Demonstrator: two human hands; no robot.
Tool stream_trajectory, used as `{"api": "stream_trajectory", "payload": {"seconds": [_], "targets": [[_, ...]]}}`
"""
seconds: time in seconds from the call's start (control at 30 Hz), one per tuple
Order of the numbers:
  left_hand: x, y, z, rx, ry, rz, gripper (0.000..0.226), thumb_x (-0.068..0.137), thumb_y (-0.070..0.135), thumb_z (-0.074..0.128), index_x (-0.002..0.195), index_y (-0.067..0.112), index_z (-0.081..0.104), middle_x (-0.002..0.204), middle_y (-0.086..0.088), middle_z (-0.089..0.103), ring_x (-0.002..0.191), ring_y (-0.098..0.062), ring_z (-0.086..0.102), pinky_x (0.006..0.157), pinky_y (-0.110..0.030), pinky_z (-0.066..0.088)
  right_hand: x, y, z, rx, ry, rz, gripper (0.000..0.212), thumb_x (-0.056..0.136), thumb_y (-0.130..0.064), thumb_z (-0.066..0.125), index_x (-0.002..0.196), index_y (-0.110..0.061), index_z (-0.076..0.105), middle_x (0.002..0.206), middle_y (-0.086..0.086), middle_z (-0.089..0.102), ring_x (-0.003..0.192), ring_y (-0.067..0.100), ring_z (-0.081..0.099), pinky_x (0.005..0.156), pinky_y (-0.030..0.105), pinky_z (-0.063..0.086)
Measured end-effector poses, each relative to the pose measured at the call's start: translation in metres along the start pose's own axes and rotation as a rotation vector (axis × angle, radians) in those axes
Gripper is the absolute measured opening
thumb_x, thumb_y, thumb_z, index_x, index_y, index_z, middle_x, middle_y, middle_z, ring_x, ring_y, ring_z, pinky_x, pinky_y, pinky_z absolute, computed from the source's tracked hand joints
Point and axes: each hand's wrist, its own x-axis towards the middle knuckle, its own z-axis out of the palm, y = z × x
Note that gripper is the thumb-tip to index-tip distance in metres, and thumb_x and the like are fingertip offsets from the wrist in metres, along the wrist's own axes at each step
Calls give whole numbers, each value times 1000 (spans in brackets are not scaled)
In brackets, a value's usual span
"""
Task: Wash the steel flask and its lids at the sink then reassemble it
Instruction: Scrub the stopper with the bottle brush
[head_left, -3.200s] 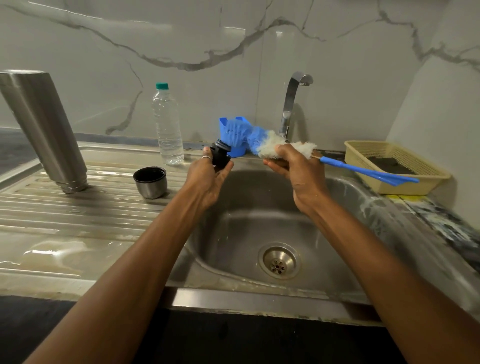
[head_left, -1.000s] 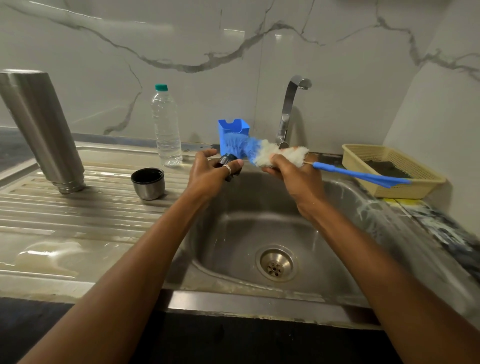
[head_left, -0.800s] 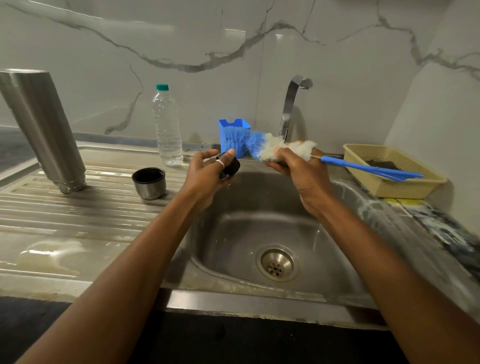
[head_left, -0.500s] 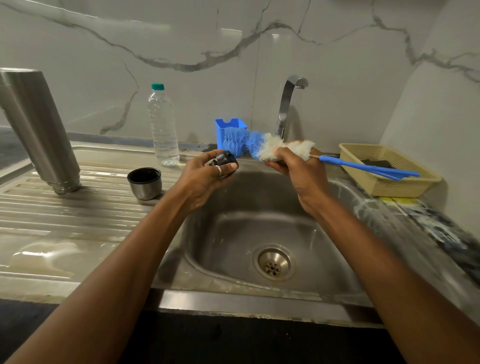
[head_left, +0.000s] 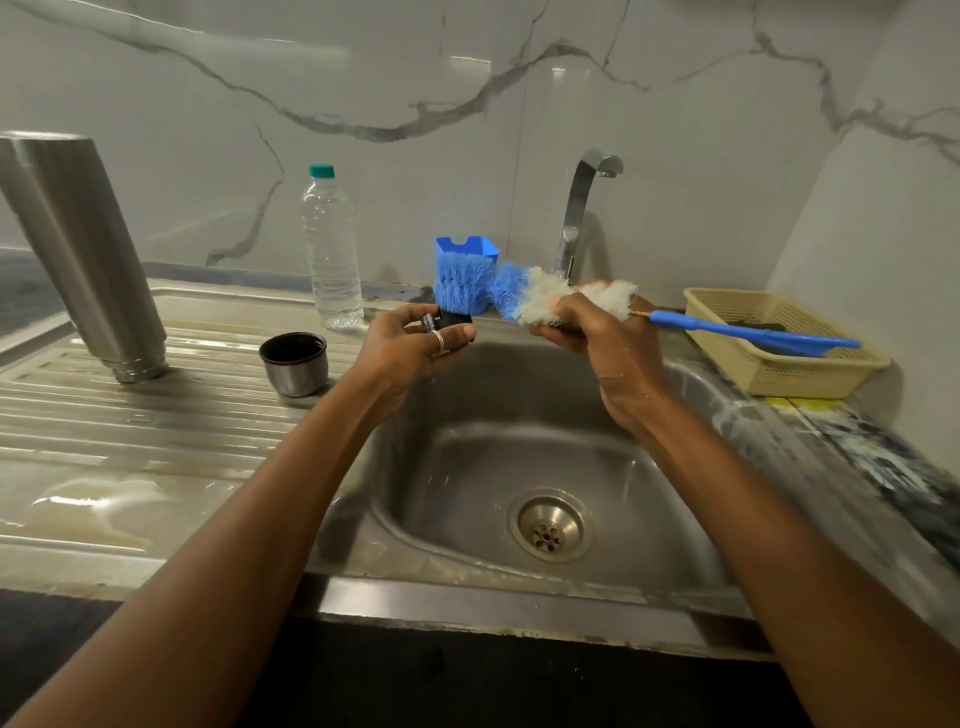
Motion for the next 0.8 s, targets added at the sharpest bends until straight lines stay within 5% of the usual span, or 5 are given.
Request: {"api": "stream_trajectory", "payload": {"seconds": [0.17,0.3,0.57,0.8], "targets": [[-1,2,4,-73,-16,-21,54,84,9,79,132,5,56,118,-14,65,87,-17,76,68,-24,60,0,7,7,-25,13,-11,2,88,-2,67,88,-4,68,99,22,73,90,29,76,79,32,62],[2,0,0,-78,-64,-84,33,90,10,72,120,5,62,124,-17,63,104,-24,70,70,-25,61,2,5,3,-48,-27,-28,5,88,-3,67,84,-6,68,95,19,74,85,28,76,79,34,63],[6,-4,-2,7,-130,-91,41,87,-1,73,126,-4,62,117,-16,70,95,-17,75,79,-25,61,2,1,-2,-27,-23,6,2,89,-1,65,88,0,67,94,19,74,83,27,77,77,32,63],[6,-6,-1,-36,-178,-121,45,89,3,72,132,1,59,127,-15,65,109,-22,71,83,-28,61,2,2,-4,-21,-14,24,6,90,-1,64,85,-1,68,89,17,74,81,24,77,74,29,62]]}}
